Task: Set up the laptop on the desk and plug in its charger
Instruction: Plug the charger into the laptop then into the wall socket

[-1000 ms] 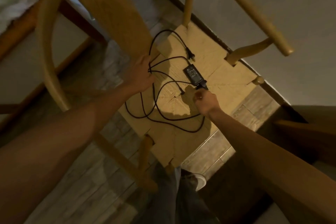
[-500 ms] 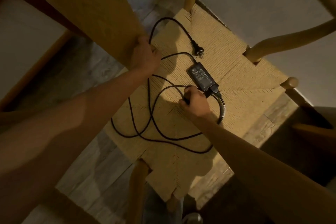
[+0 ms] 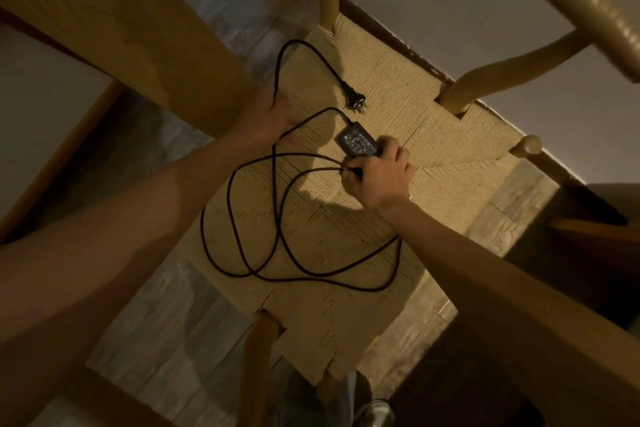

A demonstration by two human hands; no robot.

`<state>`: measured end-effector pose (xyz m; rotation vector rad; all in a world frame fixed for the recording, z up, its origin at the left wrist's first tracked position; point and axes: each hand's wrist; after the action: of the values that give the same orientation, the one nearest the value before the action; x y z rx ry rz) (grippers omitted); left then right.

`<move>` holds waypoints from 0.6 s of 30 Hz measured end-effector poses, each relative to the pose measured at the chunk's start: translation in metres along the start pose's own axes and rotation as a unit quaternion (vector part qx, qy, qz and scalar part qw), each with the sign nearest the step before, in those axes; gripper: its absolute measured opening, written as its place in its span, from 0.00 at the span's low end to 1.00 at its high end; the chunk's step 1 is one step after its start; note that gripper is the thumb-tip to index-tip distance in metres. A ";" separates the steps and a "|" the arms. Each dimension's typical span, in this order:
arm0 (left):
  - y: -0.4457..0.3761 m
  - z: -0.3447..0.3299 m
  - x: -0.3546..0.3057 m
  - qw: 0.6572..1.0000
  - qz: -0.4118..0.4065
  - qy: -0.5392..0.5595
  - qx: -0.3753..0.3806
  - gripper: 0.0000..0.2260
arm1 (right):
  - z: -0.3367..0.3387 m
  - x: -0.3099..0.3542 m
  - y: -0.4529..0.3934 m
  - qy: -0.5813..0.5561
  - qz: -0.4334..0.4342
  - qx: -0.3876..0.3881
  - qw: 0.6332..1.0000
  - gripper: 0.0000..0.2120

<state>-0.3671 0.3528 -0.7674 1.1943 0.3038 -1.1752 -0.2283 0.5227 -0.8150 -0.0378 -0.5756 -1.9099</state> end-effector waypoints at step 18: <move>0.120 -0.008 -0.060 0.989 -0.138 0.007 0.054 0.13 | 0.078 -0.035 0.114 -0.258 -0.003 0.033 0.966 0.05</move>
<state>-0.2904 0.3810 -0.6603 1.2838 0.4323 -1.4381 -0.1319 0.5509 -0.7133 -0.5029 -0.9861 -1.8871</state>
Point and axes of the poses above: each hand's wrist, its own y-axis away from the middle knuckle, its own z-axis out of the back of the hand, x = y × z, and after that the axes turned 8 degrees about -x, right-handed
